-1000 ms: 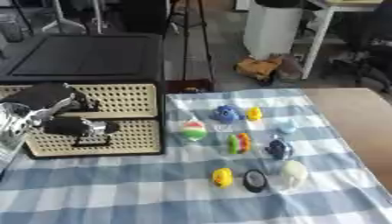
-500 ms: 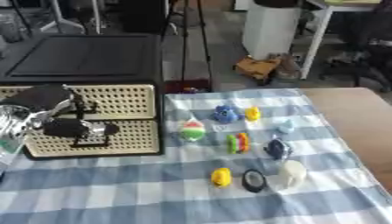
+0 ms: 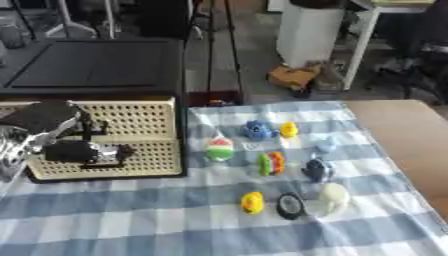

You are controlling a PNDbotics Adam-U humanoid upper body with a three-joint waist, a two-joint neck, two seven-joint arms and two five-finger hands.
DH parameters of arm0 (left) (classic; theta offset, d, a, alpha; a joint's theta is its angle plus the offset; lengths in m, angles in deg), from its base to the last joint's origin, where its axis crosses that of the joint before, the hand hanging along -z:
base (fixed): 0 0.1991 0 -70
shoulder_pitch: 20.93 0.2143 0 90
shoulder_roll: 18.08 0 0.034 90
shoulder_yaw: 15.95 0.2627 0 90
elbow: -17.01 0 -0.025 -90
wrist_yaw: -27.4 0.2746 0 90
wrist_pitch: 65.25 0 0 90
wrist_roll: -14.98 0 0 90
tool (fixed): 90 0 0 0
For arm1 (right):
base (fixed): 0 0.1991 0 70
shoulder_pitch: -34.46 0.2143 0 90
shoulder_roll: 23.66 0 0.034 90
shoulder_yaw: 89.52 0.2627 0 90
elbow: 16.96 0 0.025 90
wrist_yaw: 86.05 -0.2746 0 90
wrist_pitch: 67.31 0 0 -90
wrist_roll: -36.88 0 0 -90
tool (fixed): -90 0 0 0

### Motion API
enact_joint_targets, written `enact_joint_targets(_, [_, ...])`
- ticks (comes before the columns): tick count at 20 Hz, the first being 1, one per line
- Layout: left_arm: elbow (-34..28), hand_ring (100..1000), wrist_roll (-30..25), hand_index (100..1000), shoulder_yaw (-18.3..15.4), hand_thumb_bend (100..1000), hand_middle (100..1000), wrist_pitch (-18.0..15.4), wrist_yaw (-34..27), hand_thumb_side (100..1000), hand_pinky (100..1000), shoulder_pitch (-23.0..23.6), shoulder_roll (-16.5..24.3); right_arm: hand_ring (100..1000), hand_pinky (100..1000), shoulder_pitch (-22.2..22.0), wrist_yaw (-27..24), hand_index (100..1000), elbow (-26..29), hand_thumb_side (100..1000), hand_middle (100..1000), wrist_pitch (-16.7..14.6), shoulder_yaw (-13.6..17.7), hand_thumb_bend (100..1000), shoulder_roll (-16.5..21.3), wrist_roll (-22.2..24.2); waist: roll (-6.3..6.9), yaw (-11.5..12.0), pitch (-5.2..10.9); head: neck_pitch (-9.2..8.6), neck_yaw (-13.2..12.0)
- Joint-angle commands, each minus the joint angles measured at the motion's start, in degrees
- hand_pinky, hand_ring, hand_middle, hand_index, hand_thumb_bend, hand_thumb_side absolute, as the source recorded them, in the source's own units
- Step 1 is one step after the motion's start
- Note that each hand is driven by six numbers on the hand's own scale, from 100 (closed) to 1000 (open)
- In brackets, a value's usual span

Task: Pick up objects from table and place into drawer.

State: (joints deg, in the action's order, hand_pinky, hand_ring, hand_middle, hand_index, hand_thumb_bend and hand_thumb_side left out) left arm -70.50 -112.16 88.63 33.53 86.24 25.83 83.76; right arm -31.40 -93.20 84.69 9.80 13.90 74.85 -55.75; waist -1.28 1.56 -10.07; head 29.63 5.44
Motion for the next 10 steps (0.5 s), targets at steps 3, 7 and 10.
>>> enact_joint_targets(3, [-4.8,100,-1.3,521,-0.6,795,100,0.1,-1.3,1000,100,1.0,2.8,317,105,0.3,-0.2,715,0.4,818,348,0.0,0.6,265,1.3,0.1,0.0,0.2,0.87,0.26,0.4])
enact_joint_targets(7, [-8.5,100,-1.8,520,-0.9,791,100,0.7,-1.6,1000,100,2.6,3.8,317,105,0.3,-0.2,716,0.4,818,348,0.0,0.7,264,1.3,0.1,0.08,0.3,0.95,0.25,0.5])
enact_joint_targets(10, [-10.8,100,-2.0,520,-1.2,789,100,1.3,-1.7,1000,100,4.2,4.6,317,105,0.2,-0.2,716,0.4,817,348,0.1,0.7,264,1.3,0.1,0.1,0.4,1.0,0.18,0.7])
